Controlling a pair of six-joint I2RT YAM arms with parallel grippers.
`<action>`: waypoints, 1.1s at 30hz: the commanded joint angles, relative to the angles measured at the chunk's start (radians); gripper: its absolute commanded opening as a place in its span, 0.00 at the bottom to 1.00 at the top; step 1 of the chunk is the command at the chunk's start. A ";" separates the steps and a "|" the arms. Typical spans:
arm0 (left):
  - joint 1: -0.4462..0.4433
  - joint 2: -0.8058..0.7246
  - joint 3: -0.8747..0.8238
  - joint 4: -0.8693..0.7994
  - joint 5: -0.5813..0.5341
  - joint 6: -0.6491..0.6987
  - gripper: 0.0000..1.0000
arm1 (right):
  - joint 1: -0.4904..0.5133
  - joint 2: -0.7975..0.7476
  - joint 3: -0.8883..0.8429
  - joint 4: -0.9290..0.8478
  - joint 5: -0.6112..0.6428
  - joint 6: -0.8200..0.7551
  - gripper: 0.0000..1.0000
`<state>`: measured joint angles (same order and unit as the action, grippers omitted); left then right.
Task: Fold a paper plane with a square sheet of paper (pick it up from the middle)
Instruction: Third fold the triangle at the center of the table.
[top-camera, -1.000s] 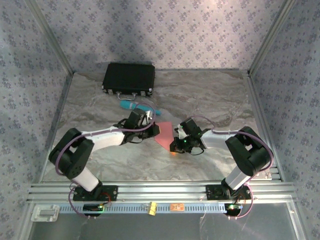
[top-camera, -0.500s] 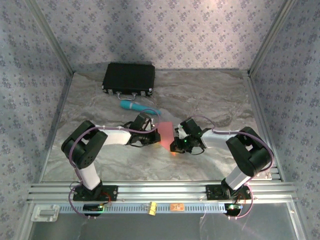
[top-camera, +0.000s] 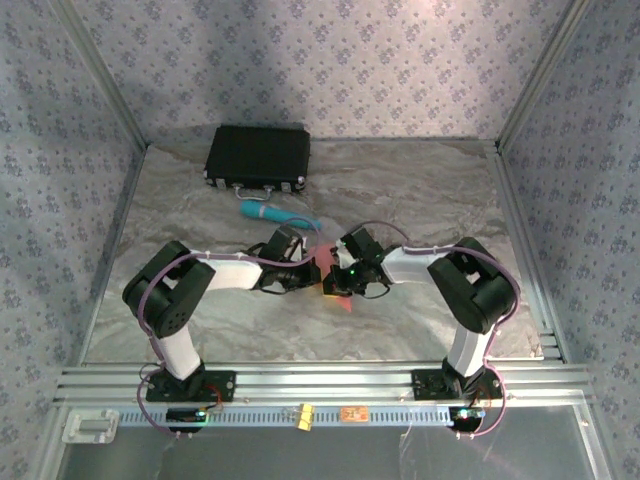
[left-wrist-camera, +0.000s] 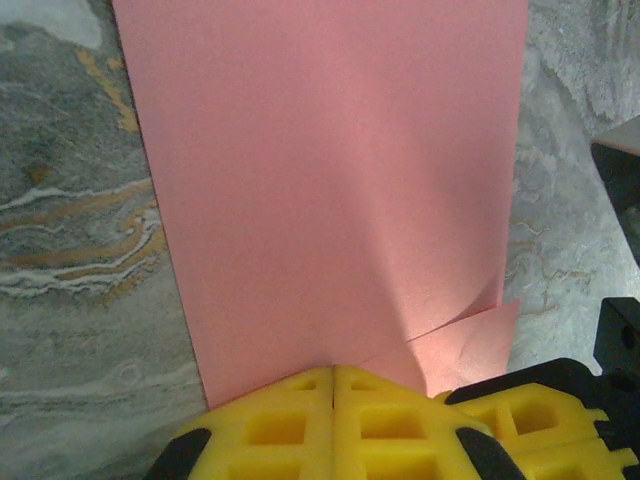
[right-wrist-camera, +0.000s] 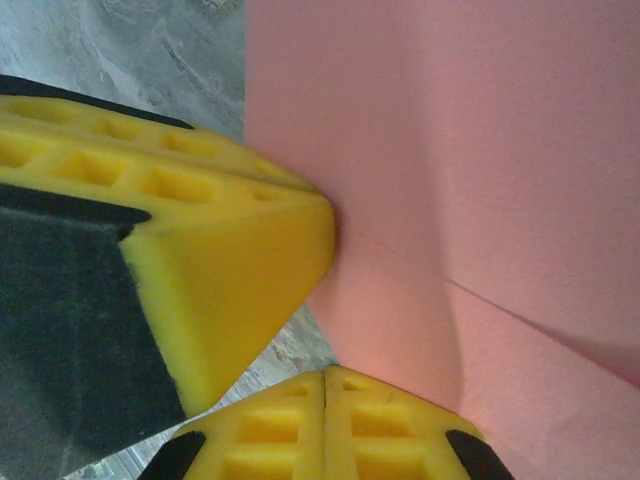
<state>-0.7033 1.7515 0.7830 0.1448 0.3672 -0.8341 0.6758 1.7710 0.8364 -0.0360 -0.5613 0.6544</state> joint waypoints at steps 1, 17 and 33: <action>-0.004 0.034 -0.011 -0.074 -0.032 0.018 0.03 | -0.002 -0.038 -0.052 -0.039 0.026 -0.018 0.00; -0.006 0.057 -0.005 -0.051 -0.013 0.007 0.03 | -0.077 -0.337 -0.365 -0.009 0.007 -0.058 0.04; -0.161 -0.059 -0.046 -0.035 -0.167 -0.161 0.16 | -0.100 -0.544 -0.310 -0.184 0.297 -0.048 0.30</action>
<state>-0.8230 1.7382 0.7624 0.1898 0.2813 -0.9569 0.5800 1.2377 0.4881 -0.1478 -0.3534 0.6064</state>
